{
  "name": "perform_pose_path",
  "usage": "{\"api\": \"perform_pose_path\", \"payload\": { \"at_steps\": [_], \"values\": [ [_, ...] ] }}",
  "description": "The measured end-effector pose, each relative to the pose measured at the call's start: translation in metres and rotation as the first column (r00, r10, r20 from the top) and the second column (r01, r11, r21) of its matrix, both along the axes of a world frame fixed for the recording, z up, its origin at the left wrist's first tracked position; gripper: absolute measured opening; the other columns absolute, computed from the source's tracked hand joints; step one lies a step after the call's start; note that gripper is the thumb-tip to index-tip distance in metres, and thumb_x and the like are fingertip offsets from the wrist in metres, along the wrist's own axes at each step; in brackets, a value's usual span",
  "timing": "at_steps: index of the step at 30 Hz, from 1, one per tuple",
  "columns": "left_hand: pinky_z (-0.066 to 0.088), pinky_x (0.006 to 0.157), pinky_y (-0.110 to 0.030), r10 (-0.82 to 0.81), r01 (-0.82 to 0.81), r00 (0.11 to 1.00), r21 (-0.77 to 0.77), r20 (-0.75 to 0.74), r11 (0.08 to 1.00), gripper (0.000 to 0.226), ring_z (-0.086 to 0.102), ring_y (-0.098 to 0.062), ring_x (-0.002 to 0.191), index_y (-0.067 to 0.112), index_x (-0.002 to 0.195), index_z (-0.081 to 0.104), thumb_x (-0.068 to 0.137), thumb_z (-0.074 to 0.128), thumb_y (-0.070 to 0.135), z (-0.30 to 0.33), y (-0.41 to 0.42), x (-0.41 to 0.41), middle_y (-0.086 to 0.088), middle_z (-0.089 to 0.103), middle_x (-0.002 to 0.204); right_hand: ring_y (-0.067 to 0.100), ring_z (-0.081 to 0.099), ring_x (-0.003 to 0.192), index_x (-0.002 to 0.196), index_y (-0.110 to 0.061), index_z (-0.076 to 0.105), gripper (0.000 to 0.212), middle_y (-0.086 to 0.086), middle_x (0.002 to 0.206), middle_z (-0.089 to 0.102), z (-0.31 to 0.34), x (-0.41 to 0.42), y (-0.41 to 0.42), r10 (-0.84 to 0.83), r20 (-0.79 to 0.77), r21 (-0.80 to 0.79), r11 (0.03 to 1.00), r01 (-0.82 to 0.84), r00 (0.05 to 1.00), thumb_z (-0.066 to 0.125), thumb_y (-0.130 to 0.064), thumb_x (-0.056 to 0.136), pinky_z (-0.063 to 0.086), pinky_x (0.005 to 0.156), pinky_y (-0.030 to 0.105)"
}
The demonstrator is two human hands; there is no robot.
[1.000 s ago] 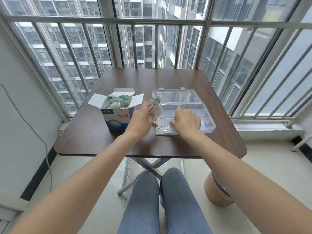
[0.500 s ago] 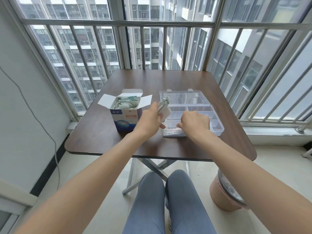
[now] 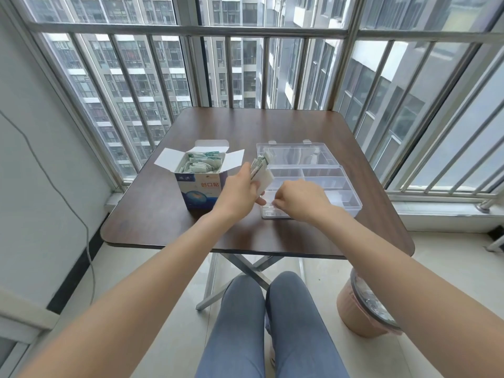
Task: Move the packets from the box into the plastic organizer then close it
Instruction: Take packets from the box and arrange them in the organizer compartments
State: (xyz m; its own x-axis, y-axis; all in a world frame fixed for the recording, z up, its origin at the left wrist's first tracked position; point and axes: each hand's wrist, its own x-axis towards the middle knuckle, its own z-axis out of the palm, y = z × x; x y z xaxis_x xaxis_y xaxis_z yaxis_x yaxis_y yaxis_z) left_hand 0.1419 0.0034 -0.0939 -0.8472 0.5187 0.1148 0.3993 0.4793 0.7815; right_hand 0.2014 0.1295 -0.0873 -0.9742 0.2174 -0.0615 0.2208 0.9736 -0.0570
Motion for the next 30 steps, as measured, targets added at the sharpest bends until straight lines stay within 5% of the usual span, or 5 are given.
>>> {"api": "perform_pose_path", "payload": {
  "at_steps": [8, 13, 19, 24, 30],
  "values": [
    [0.05, 0.06, -0.022, -0.029, 0.014, 0.995, 0.161, 0.092, 0.987, 0.012, 0.07, -0.019, 0.063, 0.01, 0.105, 0.047, 0.094, 0.042, 0.006, -0.007, -0.002, 0.001, -0.01, 0.071, 0.093, 0.018, 0.064, 0.083, 0.109, -0.02, 0.068, 0.024, 0.0, 0.106, 0.069, -0.001, 0.003, 0.019, -0.059, -0.127, -0.36, 0.933, 0.01, 0.99, 0.05, -0.024, 0.093, 0.051, 0.075, 0.032],
    [0.056, 0.059, -0.033, -0.165, 0.034, 0.942, 0.406, 0.292, 0.913, 0.023, 0.069, -0.023, 0.059, 0.009, 0.112, 0.049, 0.091, 0.057, 0.002, 0.002, -0.003, 0.012, -0.012, 0.067, 0.097, 0.005, 0.057, 0.053, 0.102, -0.015, 0.06, 0.017, 0.001, 0.085, 0.068, 0.012, 0.017, 0.029, -0.288, -0.092, -0.914, 0.404, 0.034, 0.953, 0.065, -0.022, 0.087, 0.039, 0.045, 0.017],
    [0.051, 0.043, -0.023, -0.155, 0.009, 0.93, 0.399, 0.334, 0.917, 0.018, 0.065, -0.014, 0.048, 0.011, 0.108, 0.052, 0.092, 0.06, 0.013, 0.012, 0.011, 0.023, -0.005, 0.065, 0.085, 0.006, 0.058, 0.047, 0.09, -0.003, 0.066, 0.008, 0.004, 0.071, 0.063, 0.011, 0.03, 0.045, -0.449, -0.127, -0.968, 0.25, -0.012, 0.884, 0.068, -0.003, 0.083, 0.043, 0.046, 0.016],
    [0.049, 0.043, -0.021, -0.075, -0.039, 0.954, 0.368, 0.292, 0.929, 0.016, 0.061, -0.012, 0.045, 0.01, 0.111, 0.053, 0.096, 0.053, 0.015, 0.01, 0.021, 0.017, -0.006, 0.071, 0.088, 0.013, 0.069, 0.066, 0.081, 0.0, 0.06, 0.007, 0.009, 0.069, 0.069, 0.015, 0.038, 0.069, -0.536, -0.086, -0.98, -0.108, -0.17, 0.84, 0.061, -0.002, 0.087, 0.056, 0.07, 0.016],
    [0.046, 0.041, -0.02, -0.042, -0.055, 0.959, 0.329, 0.28, 0.943, 0.013, 0.059, -0.011, 0.044, 0.014, 0.109, 0.053, 0.097, 0.05, 0.015, 0.008, 0.039, 0.019, -0.005, 0.07, 0.088, 0.02, 0.069, 0.069, 0.087, 0.004, 0.062, 0.009, 0.018, 0.083, 0.064, 0.016, 0.052, 0.102, -0.501, -0.132, -0.982, 0.186, -0.043, 0.855, 0.067, 0.008, 0.08, 0.057, 0.07, 0.019]
  ]
}}
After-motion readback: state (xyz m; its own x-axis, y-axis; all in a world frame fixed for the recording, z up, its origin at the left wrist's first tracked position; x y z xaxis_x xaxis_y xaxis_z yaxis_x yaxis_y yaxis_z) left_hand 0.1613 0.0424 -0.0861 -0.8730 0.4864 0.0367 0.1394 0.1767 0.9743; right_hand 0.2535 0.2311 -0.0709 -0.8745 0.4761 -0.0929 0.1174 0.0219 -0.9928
